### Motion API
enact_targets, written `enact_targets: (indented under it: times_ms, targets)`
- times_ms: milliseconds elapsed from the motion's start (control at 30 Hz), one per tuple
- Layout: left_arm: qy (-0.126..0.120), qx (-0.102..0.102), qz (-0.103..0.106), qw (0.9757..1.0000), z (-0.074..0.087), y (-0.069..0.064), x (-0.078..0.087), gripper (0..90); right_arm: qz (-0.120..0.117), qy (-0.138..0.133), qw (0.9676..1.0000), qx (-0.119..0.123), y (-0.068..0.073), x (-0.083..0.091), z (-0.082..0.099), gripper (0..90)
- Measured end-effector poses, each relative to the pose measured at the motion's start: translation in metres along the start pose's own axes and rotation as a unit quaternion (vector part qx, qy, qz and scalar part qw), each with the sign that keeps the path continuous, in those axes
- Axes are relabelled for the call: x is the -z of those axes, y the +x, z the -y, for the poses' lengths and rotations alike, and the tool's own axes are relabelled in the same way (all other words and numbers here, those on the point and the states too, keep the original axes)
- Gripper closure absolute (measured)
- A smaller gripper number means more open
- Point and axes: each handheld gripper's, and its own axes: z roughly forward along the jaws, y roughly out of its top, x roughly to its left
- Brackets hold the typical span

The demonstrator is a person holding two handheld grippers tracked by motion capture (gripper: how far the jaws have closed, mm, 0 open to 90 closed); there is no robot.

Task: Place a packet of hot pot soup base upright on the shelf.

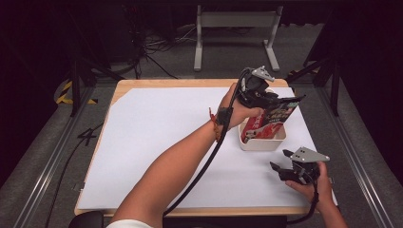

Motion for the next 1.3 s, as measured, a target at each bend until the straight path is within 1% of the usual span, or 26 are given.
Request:
enact_targets:
  times_ms: [33,67,167,200,267,300,400,467,600,800,867,1033,1133,1233,1300]
  targets:
    - [-0.002,0.001,0.003,1.0000,0.001,0.000,0.000,76.5,0.000,0.000,1.0000,0.000,0.000,0.000,0.000,31.4]
    - [-0.001,-0.003,0.000,1.0000,0.001,0.001,0.001,76.5,0.000,0.001,1.0000,0.000,0.000,0.000,0.000,31.4]
    - [0.001,-0.007,0.001,1.0000,0.002,0.001,0.002,76.8,0.000,0.000,1.0000,0.001,0.000,0.000,0.000,31.4]
    - [0.003,-0.010,-0.004,0.9999,0.003,0.001,0.003,76.9,0.000,0.001,1.0000,0.001,0.000,0.000,0.000,31.4]
    - [0.006,-0.016,-0.002,0.9998,0.004,0.001,0.005,77.0,0.000,0.000,1.0000,0.001,0.000,0.000,0.000,31.4]
    - [0.004,-0.017,-0.002,0.9998,0.004,0.001,0.005,76.9,0.001,0.000,1.0000,0.001,0.000,0.000,0.000,31.4]
    - [0.011,-0.028,-0.006,0.9995,0.006,0.002,0.008,77.1,0.001,-0.001,1.0000,0.003,0.000,0.000,0.000,31.4]
    - [0.010,-0.027,-0.009,0.9995,0.007,0.003,0.011,76.6,0.002,-0.001,1.0000,0.005,0.000,0.000,-0.001,31.4]
    - [0.010,-0.030,-0.006,0.9995,0.009,0.005,0.013,76.8,0.001,0.000,1.0000,0.004,0.001,0.000,-0.001,31.4]
    - [0.015,-0.039,-0.003,0.9991,0.011,0.003,0.013,76.2,0.002,-0.001,1.0000,0.005,0.001,0.000,-0.001,31.4]
    - [0.014,-0.039,-0.004,0.9992,0.011,0.003,0.013,76.2,0.002,-0.002,1.0000,0.005,0.001,0.000,-0.001,31.4]
    - [0.020,-0.049,-0.007,0.9986,0.011,0.002,0.015,76.1,0.003,-0.003,1.0000,0.006,0.001,0.000,-0.001,31.4]
    - [0.017,-0.052,-0.007,0.9985,0.012,0.001,0.018,75.4,0.003,-0.004,1.0000,0.006,0.001,0.001,-0.001,31.4]
    - [0.018,-0.062,-0.010,0.9979,0.013,0.001,0.022,74.8,0.004,-0.006,1.0000,0.005,0.001,0.002,-0.001,31.5]
    - [0.017,-0.064,-0.010,0.9978,0.014,0.001,0.025,74.4,0.004,-0.006,1.0000,0.006,0.001,0.002,-0.002,31.5]
